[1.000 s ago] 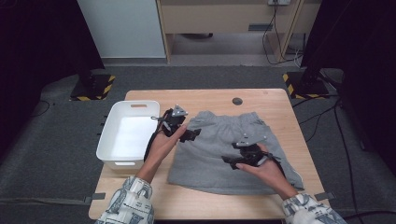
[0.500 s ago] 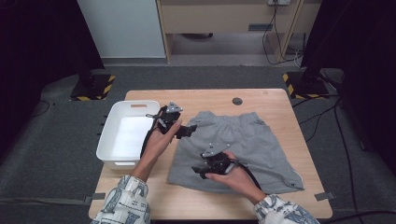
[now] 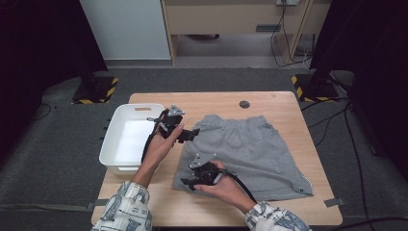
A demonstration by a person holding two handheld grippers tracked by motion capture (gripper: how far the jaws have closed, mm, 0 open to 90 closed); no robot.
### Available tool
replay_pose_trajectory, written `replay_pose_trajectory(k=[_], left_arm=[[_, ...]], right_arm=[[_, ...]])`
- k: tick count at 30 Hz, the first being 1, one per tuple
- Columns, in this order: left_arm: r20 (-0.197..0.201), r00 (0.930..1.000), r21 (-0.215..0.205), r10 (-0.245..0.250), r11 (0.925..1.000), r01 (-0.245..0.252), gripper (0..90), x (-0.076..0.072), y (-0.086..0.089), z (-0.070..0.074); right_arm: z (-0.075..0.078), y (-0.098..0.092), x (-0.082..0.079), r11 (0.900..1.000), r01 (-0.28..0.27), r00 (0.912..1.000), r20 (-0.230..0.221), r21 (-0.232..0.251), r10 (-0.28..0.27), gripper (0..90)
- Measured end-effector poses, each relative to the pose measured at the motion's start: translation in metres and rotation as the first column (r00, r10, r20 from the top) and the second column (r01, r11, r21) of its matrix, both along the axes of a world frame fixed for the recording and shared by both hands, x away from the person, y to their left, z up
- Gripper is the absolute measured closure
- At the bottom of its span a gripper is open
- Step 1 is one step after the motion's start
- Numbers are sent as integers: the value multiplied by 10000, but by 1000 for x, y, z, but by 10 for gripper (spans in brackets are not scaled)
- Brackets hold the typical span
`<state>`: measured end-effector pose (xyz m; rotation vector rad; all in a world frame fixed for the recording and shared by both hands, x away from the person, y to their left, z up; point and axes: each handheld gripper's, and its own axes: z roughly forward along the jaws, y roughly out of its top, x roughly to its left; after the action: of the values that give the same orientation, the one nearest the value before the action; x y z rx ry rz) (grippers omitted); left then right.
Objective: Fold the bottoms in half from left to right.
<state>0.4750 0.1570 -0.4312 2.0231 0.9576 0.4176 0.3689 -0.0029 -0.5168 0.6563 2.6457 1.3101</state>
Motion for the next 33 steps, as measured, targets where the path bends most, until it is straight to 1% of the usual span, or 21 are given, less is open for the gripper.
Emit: replay_pose_trajectory(k=[2,4,8,9,13,18,20,21,26,27,28,29,31,33], left_arm=[[7,10000,-13,11,10000,-11,62,0,1,1],[10,10000,-38,-8,10000,8,62,-1,2,1],[18,10000,-31,0,10000,0,62,-1,2,1],[9,10000,-18,10,10000,-10,62,-1,3,1],[1,10000,-10,47,10000,-47,62,0,4,1],[-27,10000,39,71,10000,-71,62,0,6,1],[-31,10000,1,77,10000,-77,62,-1,7,1],[-13,10000,-22,69,10000,-69,62,-1,8,1],[-29,10000,-56,85,9999,-86,62,-1,9,1],[-31,10000,-54,85,9999,-85,62,-1,9,1],[-27,10000,-64,88,9999,-88,62,-1,9,1],[-22,10000,-67,87,9999,-87,62,-2,9,1],[-17,10000,-78,76,9999,-76,62,-2,9,2],[-20,10000,-100,82,9999,-82,62,-1,8,1]], right_arm=[[-2,5,-2,9999,-96,10000,-22,-73,96,373],[-5,9,-4,10000,-98,9999,-122,6,98,353],[-7,15,-6,9999,-127,9998,-169,-53,126,323],[-9,20,-7,9999,-164,9996,-215,-44,163,305],[-13,29,-9,9996,-195,9996,-209,-226,191,275],[-16,38,-11,9989,-183,9997,-179,-443,175,266],[-18,41,-11,9984,-148,9998,-102,-541,143,276],[-18,42,-12,9983,-124,9999,24,-577,126,292],[-18,44,-14,9970,-26,9995,300,-769,49,360],[-17,45,-14,9965,-6,9993,375,-838,38,402],[-17,45,-15,9966,-7,9991,424,-823,42,468],[-17,44,-15,9968,-16,9990,446,-799,52,515],[-16,44,-14,9972,4,9991,425,-750,28,638],[-16,43,-14,9972,-21,9991,411,-750,52,731]])
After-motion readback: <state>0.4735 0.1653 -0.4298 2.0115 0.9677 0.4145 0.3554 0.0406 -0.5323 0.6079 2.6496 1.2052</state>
